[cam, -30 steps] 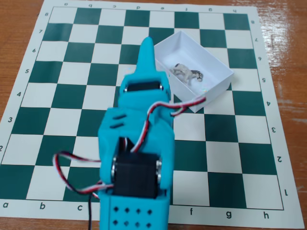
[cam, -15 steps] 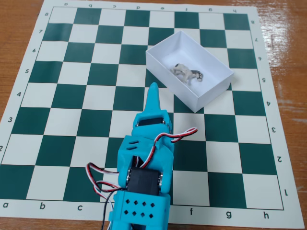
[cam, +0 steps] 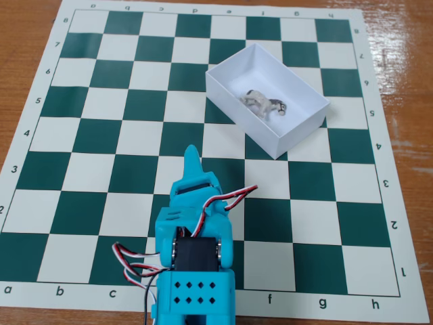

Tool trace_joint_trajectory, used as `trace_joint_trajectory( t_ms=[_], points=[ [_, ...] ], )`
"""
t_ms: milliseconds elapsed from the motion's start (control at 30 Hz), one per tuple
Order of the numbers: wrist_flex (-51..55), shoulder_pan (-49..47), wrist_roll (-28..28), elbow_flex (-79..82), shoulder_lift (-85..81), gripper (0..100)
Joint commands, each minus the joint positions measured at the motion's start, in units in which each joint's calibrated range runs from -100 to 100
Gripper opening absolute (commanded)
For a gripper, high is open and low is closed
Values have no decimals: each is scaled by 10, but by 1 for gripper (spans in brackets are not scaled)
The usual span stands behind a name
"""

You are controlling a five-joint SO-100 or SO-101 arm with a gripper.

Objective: Grab the toy horse and put it in the box.

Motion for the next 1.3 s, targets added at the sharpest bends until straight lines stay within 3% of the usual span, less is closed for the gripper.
trace_joint_trajectory(
  t_ms=[0,367,467,567,1267],
  points=[
    [2,4,-1,4,-3,39],
    [2,11,1,4,-3,38],
    [2,9,2,4,-3,12],
    [2,10,2,4,-3,0],
    [2,5,2,4,-3,0]
  ],
)
